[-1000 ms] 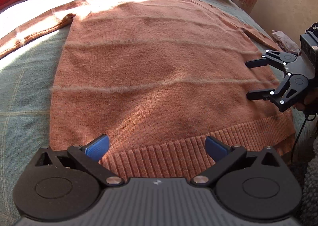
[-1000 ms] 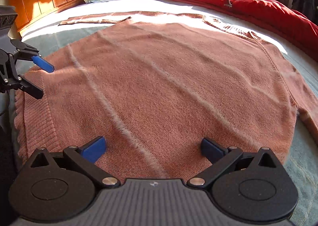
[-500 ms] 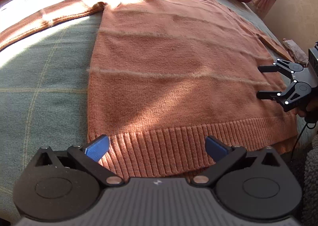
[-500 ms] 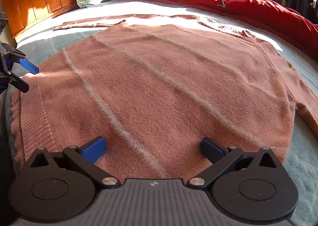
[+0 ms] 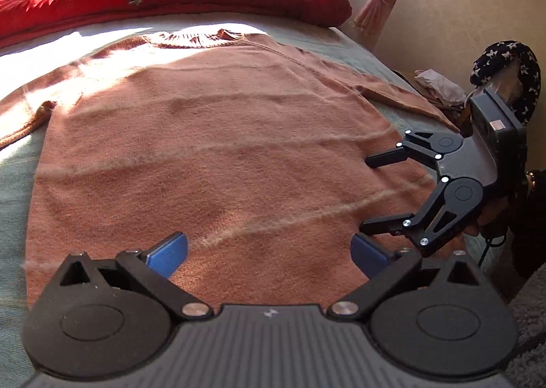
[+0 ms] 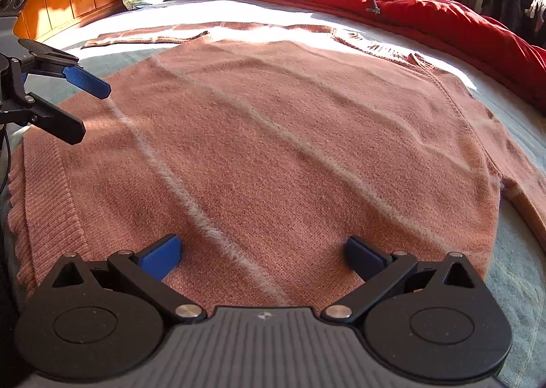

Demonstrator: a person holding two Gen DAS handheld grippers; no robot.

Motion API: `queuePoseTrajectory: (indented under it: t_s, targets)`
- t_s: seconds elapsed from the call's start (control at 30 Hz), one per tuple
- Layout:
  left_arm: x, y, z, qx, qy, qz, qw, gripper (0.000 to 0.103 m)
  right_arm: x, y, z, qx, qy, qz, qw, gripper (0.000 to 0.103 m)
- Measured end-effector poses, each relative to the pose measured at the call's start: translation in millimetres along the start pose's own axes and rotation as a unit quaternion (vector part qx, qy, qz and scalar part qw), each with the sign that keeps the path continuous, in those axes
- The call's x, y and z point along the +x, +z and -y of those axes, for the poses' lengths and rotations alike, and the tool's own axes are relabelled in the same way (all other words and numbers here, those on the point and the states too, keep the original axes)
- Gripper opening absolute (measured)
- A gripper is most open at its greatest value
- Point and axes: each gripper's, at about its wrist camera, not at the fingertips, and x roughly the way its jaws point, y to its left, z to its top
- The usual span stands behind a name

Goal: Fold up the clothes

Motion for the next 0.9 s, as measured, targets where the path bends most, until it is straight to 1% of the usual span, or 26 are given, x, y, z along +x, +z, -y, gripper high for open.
queuePoseTrajectory:
  t_s: [0.1,0.17,0.23,0.3,0.37,0.47,0.57,0.63,0.73,0.8,0.9]
  targets:
    - [6,-12,8,-0.006,-0.039,-0.038,0.9985,0.101,0,-2,0,0.005,-0.003,0.007,1.000,0.103]
    - [9,-21,6,-0.028,-0.047,-0.067,0.9963,0.101,-1,-3,0,0.007,-0.005,0.012,1.000,0.103]
    - [3,-30,5,-0.045,-0.061,-0.078,0.9941,0.101,-1,-3,-1,0.008,-0.007,0.012,1.000,0.103]
    - [-6,-34,6,-0.047,-0.070,-0.089,0.9924,0.101,-3,-2,-2,0.006,-0.010,0.008,1.000,0.103]
    - [-16,-34,5,-0.047,-0.056,-0.089,0.9934,0.101,-5,-1,-4,0.003,-0.010,0.005,1.000,0.103]
    - [-27,-28,4,-0.034,-0.008,-0.057,0.9978,0.101,-14,4,-11,-0.012,0.005,0.005,1.000,0.103]
    - [-23,-23,-3,-0.039,0.015,-0.039,0.9984,0.101,-23,9,-19,-0.030,0.021,0.006,0.999,0.103]
    - [-14,-22,-4,-0.035,0.026,-0.043,0.9981,0.101,-26,6,-29,-0.053,0.038,0.003,0.998,0.103]
    - [-2,-23,0,-0.017,0.037,-0.055,0.9977,0.101,-26,-7,-37,-0.072,0.051,-0.027,0.996,0.103]
    - [1,-24,2,-0.004,0.042,-0.060,0.9973,0.101,-37,-22,-31,-0.069,0.054,-0.044,0.995,0.103]
    - [2,-26,1,0.001,0.043,-0.062,0.9972,0.101,-54,-45,-20,-0.064,0.057,-0.076,0.993,0.103]
